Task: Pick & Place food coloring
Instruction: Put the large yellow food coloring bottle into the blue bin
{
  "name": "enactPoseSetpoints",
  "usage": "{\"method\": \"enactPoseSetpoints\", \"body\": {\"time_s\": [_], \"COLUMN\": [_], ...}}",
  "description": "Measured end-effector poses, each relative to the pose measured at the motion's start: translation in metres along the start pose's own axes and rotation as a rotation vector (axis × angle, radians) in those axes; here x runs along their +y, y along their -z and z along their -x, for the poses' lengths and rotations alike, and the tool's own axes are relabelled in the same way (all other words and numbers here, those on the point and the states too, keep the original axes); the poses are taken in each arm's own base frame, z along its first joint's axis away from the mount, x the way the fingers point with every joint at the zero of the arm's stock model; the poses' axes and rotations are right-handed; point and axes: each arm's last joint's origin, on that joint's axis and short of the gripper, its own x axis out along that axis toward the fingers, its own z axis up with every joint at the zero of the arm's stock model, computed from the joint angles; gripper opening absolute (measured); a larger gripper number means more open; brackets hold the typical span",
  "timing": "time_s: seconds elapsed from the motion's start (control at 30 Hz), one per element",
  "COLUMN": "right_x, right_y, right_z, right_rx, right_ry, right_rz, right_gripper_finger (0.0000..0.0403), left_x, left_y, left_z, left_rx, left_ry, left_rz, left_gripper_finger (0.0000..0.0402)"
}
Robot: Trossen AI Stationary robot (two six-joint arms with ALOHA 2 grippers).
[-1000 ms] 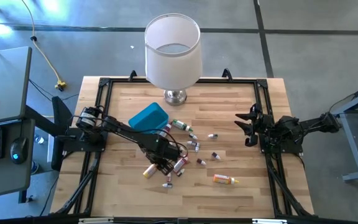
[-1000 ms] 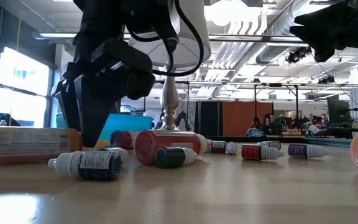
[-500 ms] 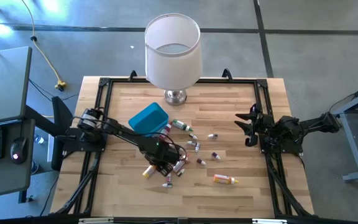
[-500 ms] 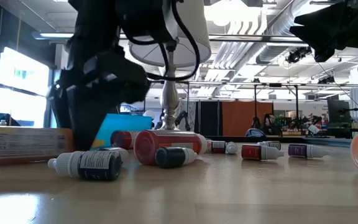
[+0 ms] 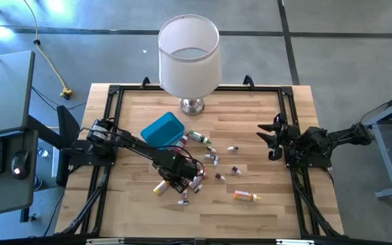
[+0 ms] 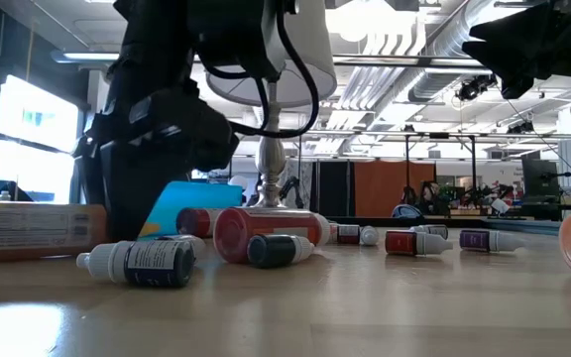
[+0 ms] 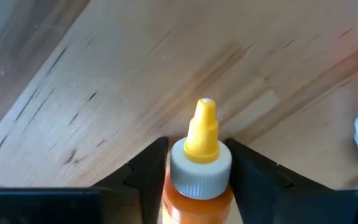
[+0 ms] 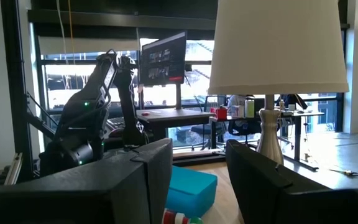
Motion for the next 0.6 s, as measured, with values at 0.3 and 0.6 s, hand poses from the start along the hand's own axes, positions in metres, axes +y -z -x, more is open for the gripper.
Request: {"method": "enactPoseSetpoints", "body": {"time_s": [0.3, 0.6], "right_x": [0.0, 0.0], "right_y": [0.0, 0.0], "right_z": [0.0, 0.0], "right_rx": [0.0, 0.0], "right_ry": [0.0, 0.0], "right_rz": [0.0, 0.0], "right_gripper_finger": [0.0144, 0.0144], "left_x": [-0.012, -0.024], "left_y": [-0.005, -0.009], "left_z": [0.019, 0.129], "left_rx": [-0.051, -0.486], "left_ry": [-0.025, -0.322], "left_rz": [-0.094, -0.206], "left_gripper_finger": [0.0097, 0.0098]}}
